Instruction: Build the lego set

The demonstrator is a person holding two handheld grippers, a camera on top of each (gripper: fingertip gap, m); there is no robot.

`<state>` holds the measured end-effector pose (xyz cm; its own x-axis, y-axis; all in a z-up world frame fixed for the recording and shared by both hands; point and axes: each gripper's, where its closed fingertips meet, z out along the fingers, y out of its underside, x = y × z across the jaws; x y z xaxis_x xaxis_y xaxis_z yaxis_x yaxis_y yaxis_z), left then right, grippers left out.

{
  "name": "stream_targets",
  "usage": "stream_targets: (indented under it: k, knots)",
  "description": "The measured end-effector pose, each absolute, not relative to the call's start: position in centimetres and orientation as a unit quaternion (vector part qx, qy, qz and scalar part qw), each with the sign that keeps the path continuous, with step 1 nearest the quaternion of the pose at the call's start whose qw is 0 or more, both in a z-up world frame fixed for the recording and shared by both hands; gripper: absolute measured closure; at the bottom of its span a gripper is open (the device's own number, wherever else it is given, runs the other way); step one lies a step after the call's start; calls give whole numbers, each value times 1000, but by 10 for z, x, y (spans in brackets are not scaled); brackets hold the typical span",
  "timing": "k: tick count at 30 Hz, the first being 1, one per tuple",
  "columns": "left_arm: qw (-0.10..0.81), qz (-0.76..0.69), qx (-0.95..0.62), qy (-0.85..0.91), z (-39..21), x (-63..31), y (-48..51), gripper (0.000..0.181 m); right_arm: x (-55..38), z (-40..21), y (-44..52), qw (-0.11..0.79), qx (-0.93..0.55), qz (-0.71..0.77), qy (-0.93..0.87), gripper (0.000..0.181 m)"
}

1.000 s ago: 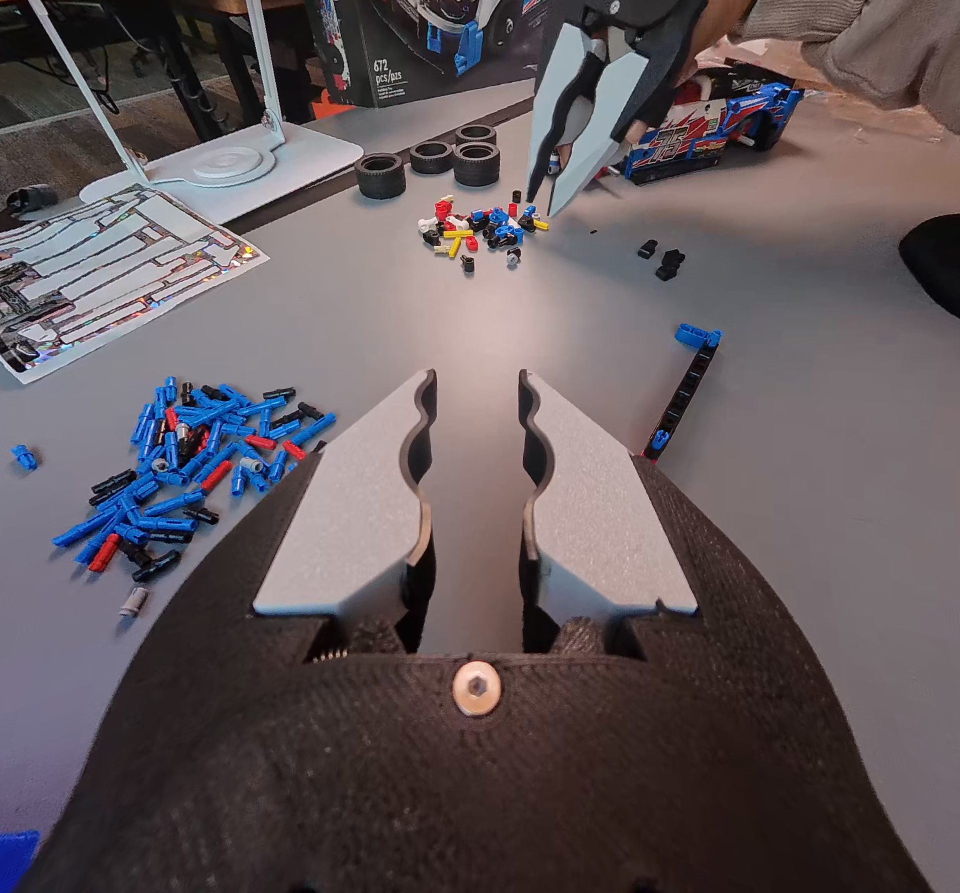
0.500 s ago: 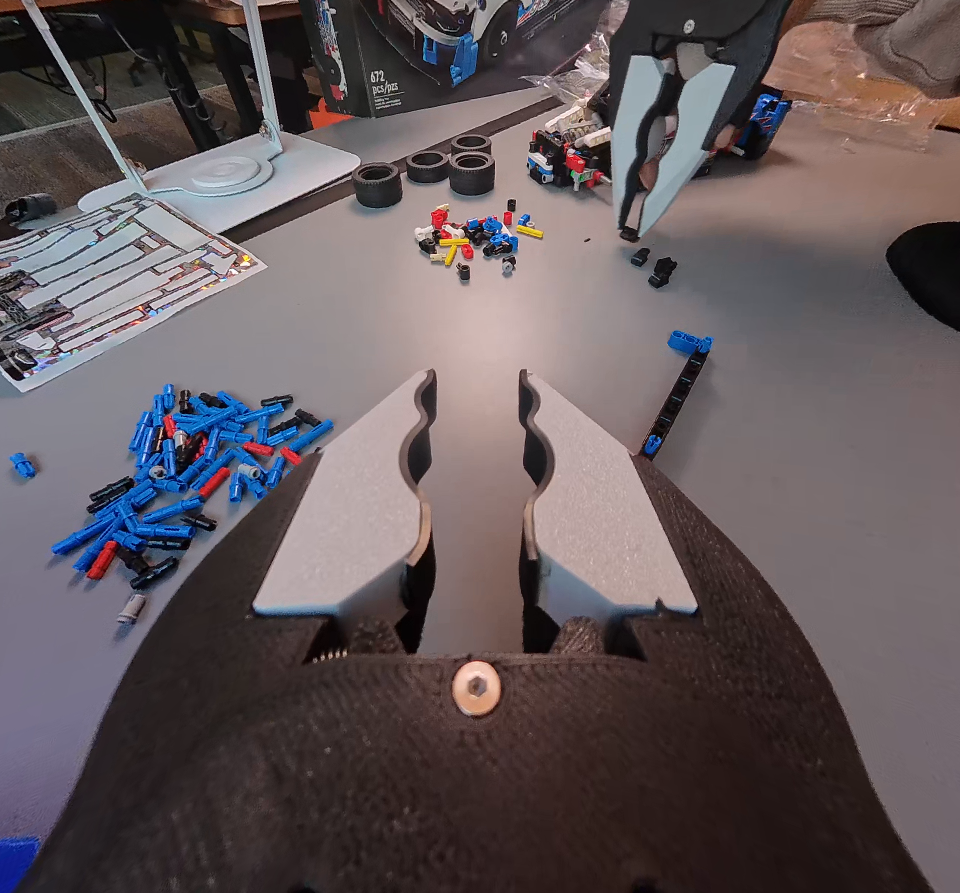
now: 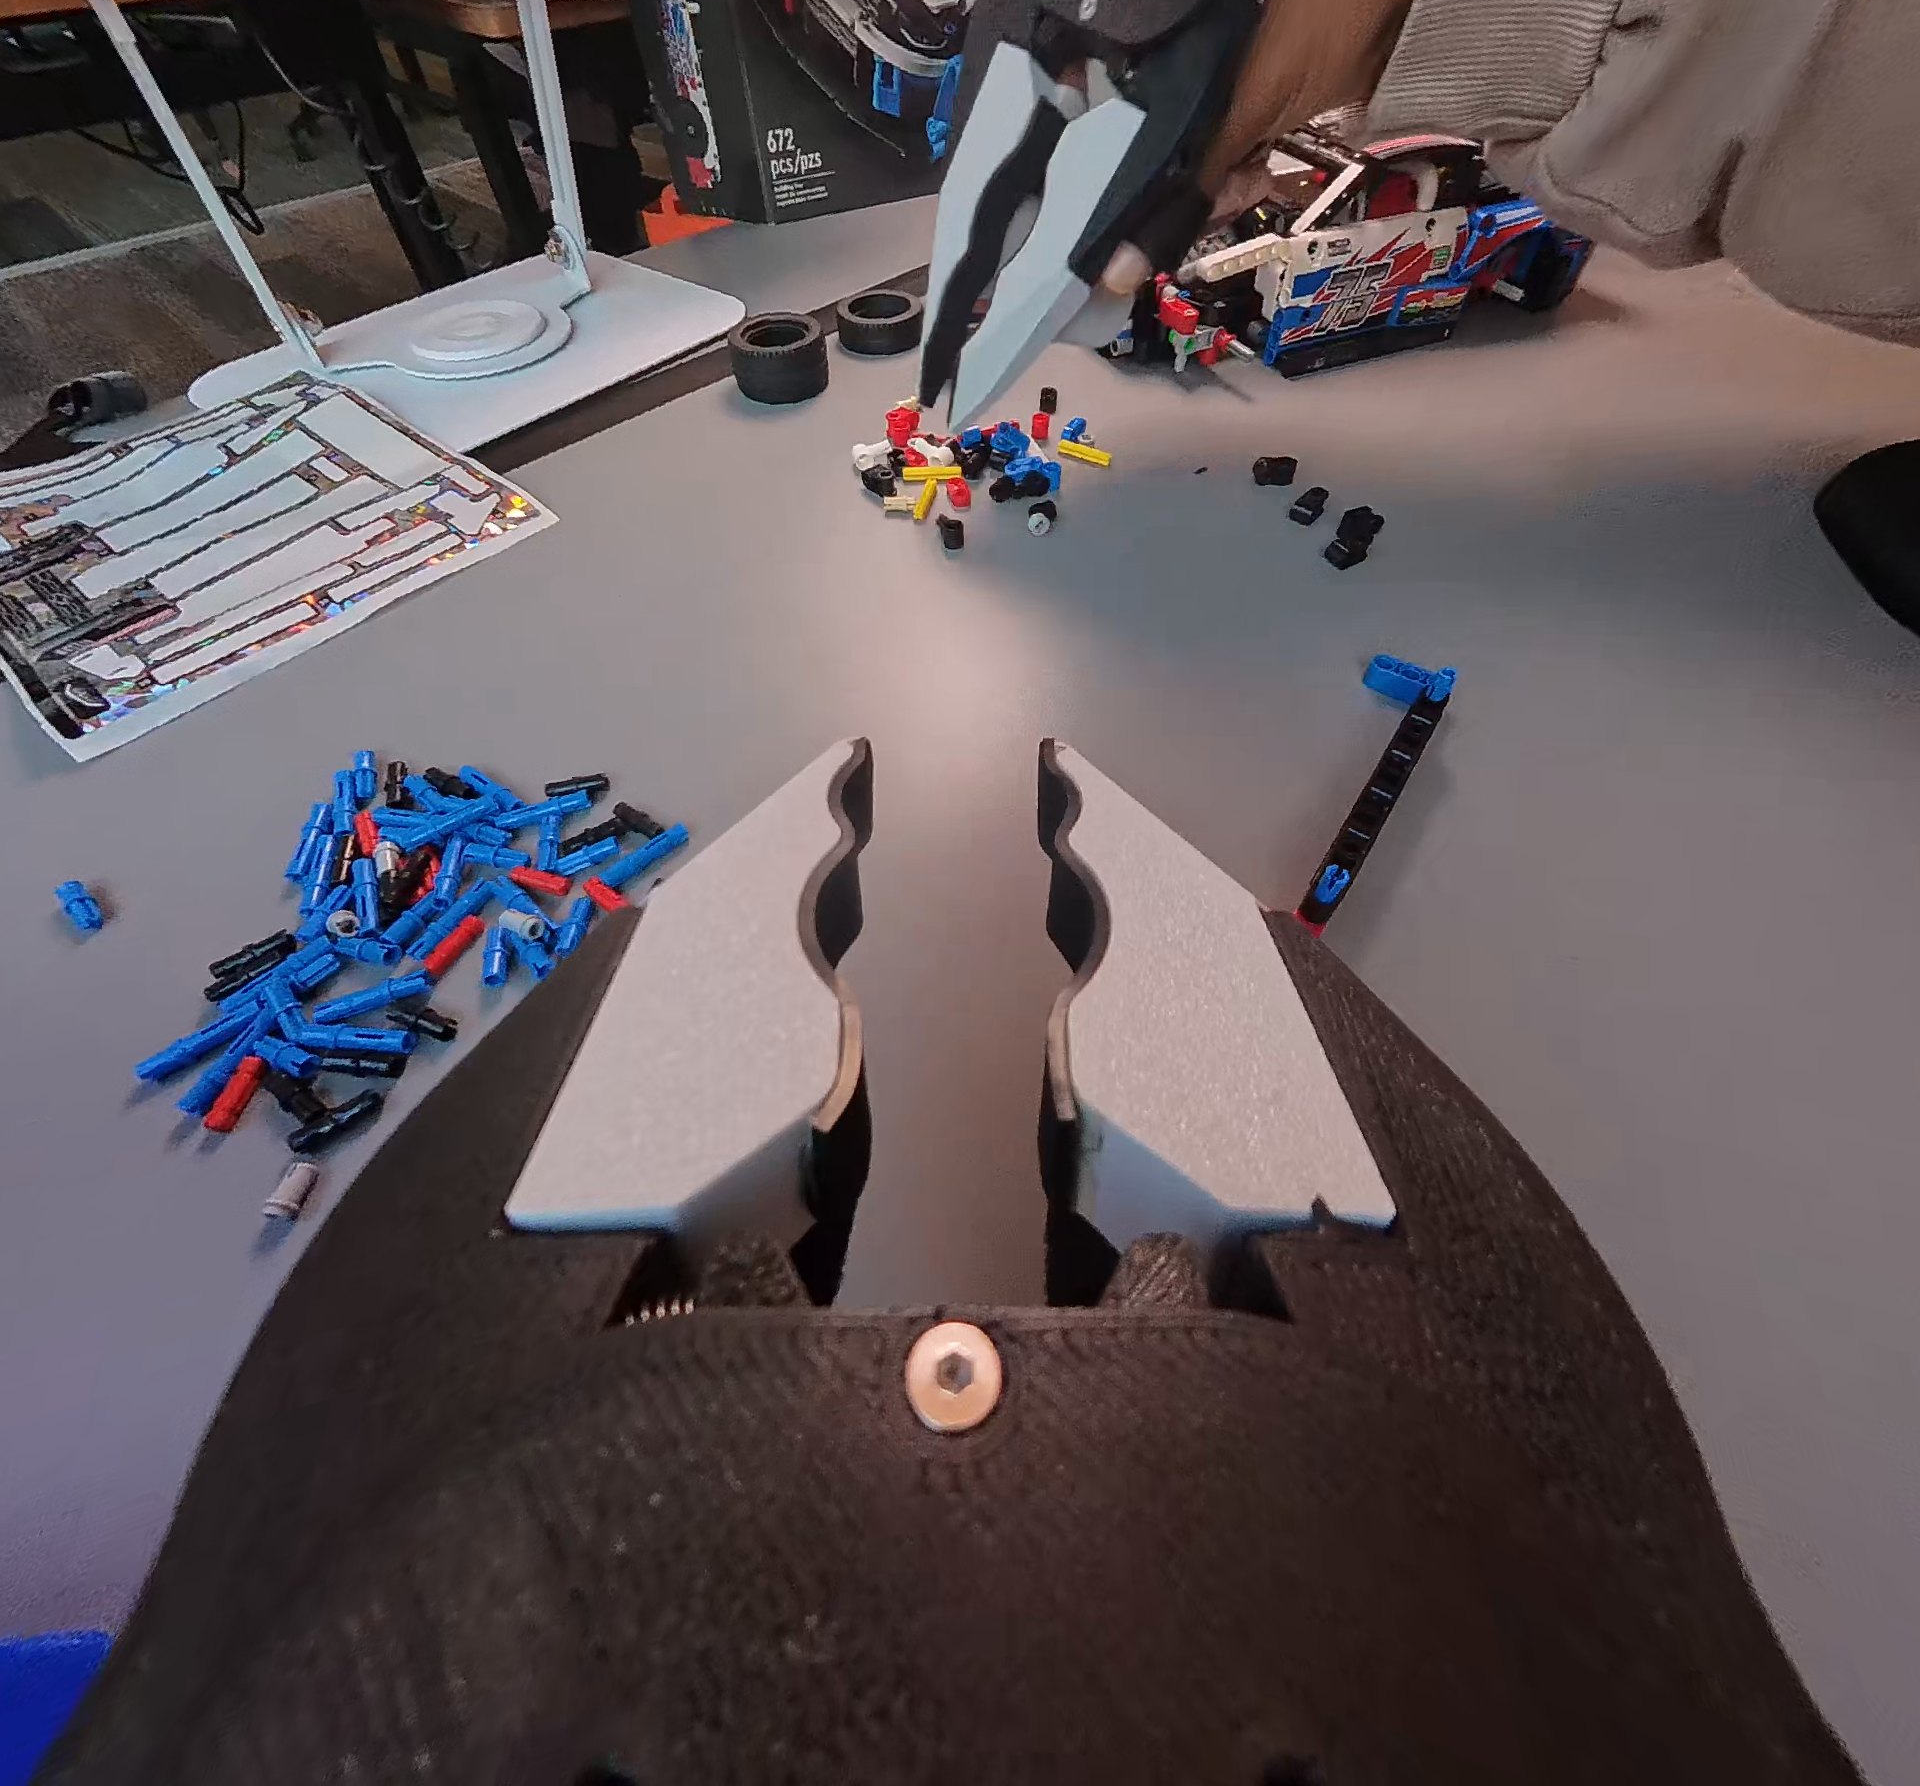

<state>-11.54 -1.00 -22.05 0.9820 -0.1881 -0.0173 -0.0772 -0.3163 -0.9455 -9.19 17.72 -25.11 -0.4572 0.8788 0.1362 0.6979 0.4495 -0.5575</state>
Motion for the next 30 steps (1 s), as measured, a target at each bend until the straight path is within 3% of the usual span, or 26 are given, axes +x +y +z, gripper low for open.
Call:
stream_targets:
  k: [8, 10, 16, 21, 30]
  knots:
    - [585, -52, -806, 74, -216, -118, -11, 150, -117, -275, 180, 173, -480, 197, -837, 167]
    - [584, -52, -806, 76, -216, -117, -12, 149, -118, -277, 183, 175, -477, 187, -841, 175]
    - [583, -53, -807, 77, -217, -117, -12, 149, -111, -251, 174, 192, -468, 230, -831, 180]
    - [584, -51, -806, 79, -216, -116, -12, 150, -37, -235, 164, 150, -456, 198, -854, 181]
    - [568, -55, -816, 94, -226, -108, -9, 150, 67, -273, 151, 79, -495, 152, -852, 181]
